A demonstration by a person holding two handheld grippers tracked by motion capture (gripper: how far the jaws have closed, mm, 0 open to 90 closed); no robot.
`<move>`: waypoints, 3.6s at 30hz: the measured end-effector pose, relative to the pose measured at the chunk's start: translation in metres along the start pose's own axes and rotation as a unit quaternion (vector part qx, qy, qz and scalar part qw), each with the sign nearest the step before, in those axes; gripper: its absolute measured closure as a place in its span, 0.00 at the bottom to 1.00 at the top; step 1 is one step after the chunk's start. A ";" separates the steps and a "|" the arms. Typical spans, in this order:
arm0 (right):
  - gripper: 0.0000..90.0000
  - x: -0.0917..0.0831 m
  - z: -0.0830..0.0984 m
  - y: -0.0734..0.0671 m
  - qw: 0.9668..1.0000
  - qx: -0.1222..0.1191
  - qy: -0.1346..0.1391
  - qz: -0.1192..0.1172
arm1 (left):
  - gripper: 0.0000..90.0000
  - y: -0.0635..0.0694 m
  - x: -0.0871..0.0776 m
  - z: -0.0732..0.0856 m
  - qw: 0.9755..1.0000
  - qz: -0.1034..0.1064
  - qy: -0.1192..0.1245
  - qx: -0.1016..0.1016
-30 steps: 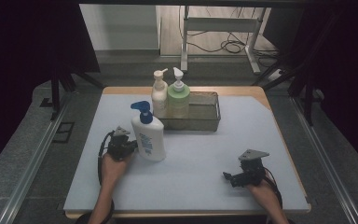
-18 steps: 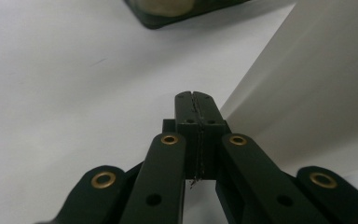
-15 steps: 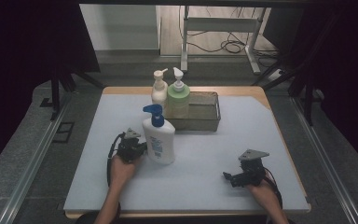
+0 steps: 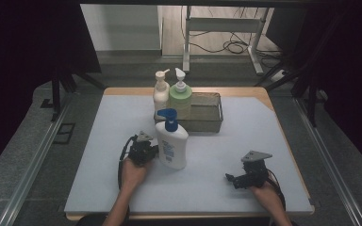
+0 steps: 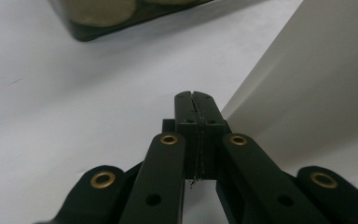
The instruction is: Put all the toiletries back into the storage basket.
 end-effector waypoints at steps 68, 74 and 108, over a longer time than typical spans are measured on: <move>0.00 0.000 0.000 0.000 1.000 -0.001 0.000 0.001 | 0.82 0.052 -0.019 -0.004 0.997 -0.007 0.002 0.077; 0.00 0.000 0.000 0.000 1.000 0.000 -0.002 0.001 | 0.72 0.049 -0.033 0.001 0.997 -0.012 0.005 0.075; 0.00 -0.015 -0.010 -0.017 0.999 -0.034 0.014 -0.007 | 0.35 0.031 -0.073 0.056 0.997 -0.055 -0.024 0.042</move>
Point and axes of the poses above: each handheld gripper's, and its own axes: x roughly forward along the jaws, z roughly out of its underside, y roughly to its right, the point moved 5 cm from there along x, roughly forward along the jaws, and after that the axes turned 3 degrees about -z, right-handed, at the moved point
